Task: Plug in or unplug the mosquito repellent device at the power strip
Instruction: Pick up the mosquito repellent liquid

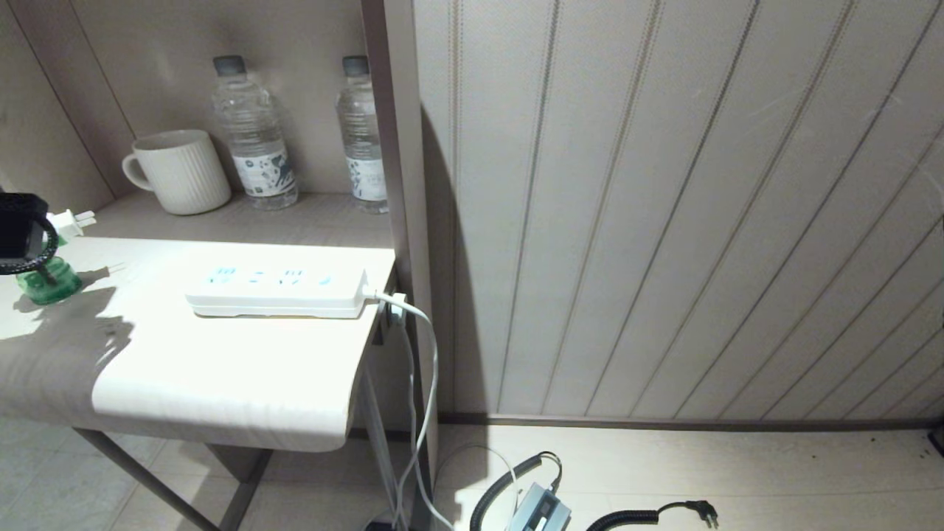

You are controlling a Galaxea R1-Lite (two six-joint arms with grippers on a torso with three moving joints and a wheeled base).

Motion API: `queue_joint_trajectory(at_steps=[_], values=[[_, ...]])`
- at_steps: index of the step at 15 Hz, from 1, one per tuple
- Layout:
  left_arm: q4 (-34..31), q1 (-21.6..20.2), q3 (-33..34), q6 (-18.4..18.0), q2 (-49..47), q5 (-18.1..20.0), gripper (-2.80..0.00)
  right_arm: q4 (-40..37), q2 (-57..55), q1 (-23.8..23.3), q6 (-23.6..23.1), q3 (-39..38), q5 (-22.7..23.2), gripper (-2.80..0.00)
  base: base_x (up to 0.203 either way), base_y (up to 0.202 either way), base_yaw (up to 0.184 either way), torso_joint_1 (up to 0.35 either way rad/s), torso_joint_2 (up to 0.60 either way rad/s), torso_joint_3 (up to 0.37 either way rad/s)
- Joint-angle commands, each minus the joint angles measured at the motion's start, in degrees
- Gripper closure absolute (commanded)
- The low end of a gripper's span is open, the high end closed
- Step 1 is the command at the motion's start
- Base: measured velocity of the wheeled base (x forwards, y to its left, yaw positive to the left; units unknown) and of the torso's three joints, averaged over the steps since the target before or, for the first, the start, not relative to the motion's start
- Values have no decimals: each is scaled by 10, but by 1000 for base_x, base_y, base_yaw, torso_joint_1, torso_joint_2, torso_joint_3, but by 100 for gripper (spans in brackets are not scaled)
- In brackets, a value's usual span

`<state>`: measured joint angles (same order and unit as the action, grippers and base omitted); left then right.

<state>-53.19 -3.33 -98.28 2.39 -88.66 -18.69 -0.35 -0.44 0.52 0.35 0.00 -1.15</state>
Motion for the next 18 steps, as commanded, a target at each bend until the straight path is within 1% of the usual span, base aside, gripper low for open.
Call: queue_joint_trajectory(at_steps=[1, 3, 4, 7, 11, 18], values=[[-3, 18, -25, 13, -58, 0, 0, 0, 0, 0, 0, 0, -1, 0, 0, 0, 0, 0, 0, 0], [-7, 39, -50, 44, -78, -1, 0, 0, 0, 0, 0, 0, -1, 0, 0, 0, 0, 0, 0, 0], [-8, 41, -58, 47, -80, -3, 0, 0, 0, 0, 0, 0, 0, 0, 0, 0, 0, 0, 0, 0], [-11, 41, -89, 47, -94, -6, 0, 0, 0, 0, 0, 0, 0, 0, 0, 0, 0, 0, 0, 0], [-4, 41, -96, 46, -99, -7, 0, 0, 0, 0, 0, 0, 0, 0, 0, 0, 0, 0, 0, 0], [41, 40, -97, 44, -118, -10, 0, 0, 0, 0, 1, 0, -1, 0, 0, 0, 0, 0, 0, 0]])
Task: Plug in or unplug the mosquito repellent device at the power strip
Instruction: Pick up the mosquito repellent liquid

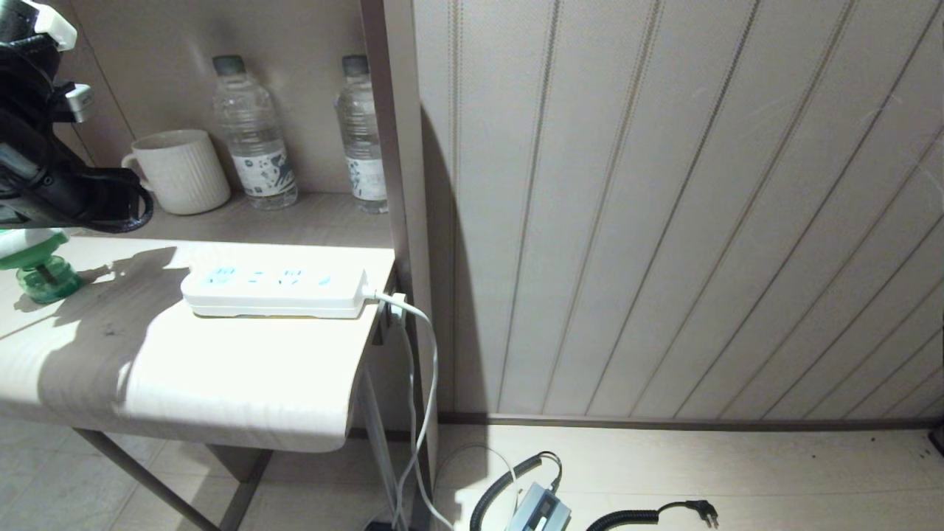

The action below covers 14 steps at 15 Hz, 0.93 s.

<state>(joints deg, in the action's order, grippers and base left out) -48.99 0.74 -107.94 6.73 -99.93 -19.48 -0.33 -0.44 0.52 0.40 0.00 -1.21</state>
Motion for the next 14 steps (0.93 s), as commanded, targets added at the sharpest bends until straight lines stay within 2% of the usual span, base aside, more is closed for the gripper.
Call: queue_joint_trajectory(at_steps=[1, 3, 14], values=[[8, 0, -1, 0, -8, -9, 0, 0, 0, 0, -1, 0, 0, 0, 0, 0, 0, 0, 0, 0], [20, 0, -1, -1, -12, -30, 0, 0, 0, 0, 0, 0, 0, 0, 0, 0, 0, 0, 0, 0], [49, -14, -2, -5, -19, -35, 0, -1, 0, 0, 2, 0, -1, 0, 0, 0, 0, 0, 0, 0]])
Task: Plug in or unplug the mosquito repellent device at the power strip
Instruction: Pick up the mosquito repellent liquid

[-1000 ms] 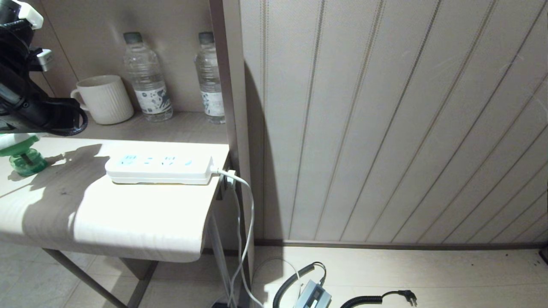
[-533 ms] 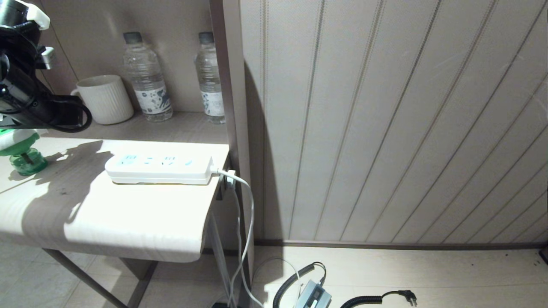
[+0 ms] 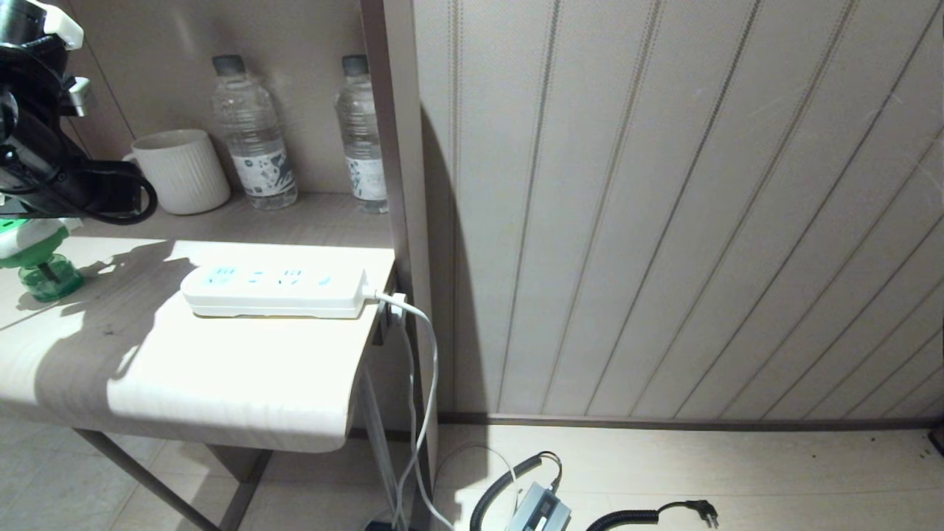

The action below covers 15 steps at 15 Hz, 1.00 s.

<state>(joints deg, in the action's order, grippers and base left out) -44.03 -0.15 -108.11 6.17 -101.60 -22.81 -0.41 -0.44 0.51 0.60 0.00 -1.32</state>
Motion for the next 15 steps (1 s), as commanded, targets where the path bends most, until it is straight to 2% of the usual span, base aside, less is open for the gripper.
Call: queue_joint_trajectory(at_steps=[1, 11, 15], values=[[6, -10, 0, 1, -7, -1, 0, 0, 0, 0, 0, 0, 0, 0, 0, 0, 0, 0, 0, 0], [21, -17, -1, 3, -13, 1, 0, 1, 0, 0, -1, 0, 1, 0, 0, 0, 0, 0, 0, 0], [39, 17, -2, 15, 13, 1, 0, 0, 0, 0, -1, 0, 1, 0, 0, 0, 0, 0, 0, 0]])
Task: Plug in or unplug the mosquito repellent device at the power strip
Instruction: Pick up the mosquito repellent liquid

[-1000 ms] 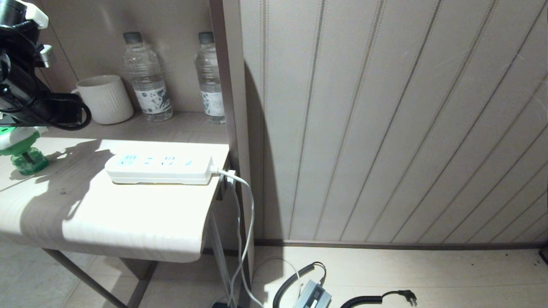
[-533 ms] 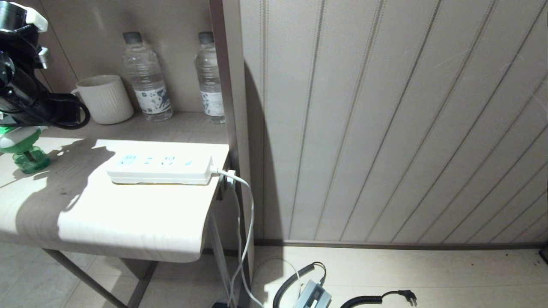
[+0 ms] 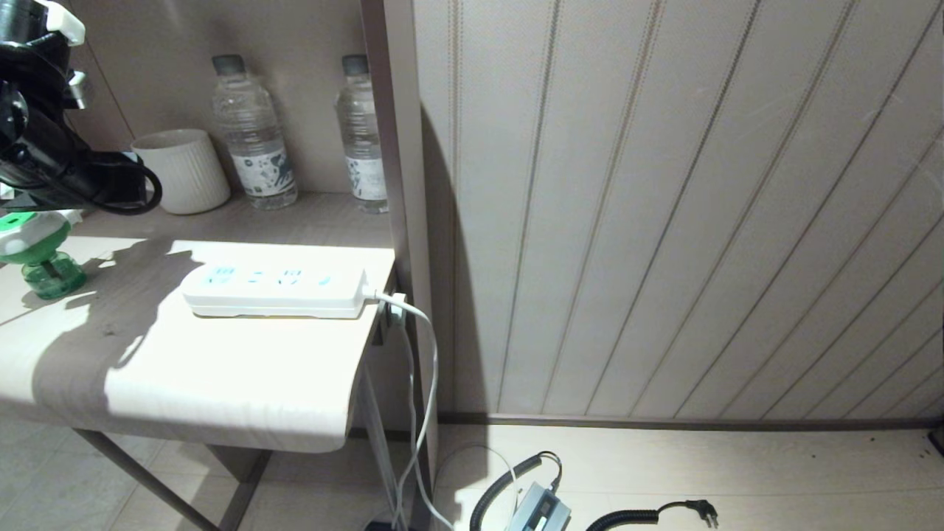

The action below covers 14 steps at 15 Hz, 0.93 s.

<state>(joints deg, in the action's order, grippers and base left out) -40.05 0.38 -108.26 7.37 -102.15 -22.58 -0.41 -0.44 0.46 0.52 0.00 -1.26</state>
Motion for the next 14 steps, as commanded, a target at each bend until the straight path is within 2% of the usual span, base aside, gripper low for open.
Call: queue_joint_trajectory(at_steps=[1, 6, 9, 11, 14], values=[[-1, 21, 0, 5, 39, -2, 0, 0, 0, 1, 0, 0, 0, 0, 0, 0, 0, 0, 0, 0], [-17, 41, 35, 13, 144, 8, 0, 0, 0, 1, 0, 0, 0, 0, 0, 0, 0, 0, 0, 0], [3, 42, 133, 17, 243, 40, 0, 0, 1, 1, 5, 0, -1, 0, 0, 0, 0, 0, 0, 0], [73, 37, 214, 4, 315, 58, 0, 0, 1, 1, 6, 0, -1, 0, 0, 0, 0, 0, 0, 0], [220, 32, 341, -47, 422, 67, 0, 0, 1, 1, 6, 0, -1, 0, 0, 0, 0, 0, 0, 0]])
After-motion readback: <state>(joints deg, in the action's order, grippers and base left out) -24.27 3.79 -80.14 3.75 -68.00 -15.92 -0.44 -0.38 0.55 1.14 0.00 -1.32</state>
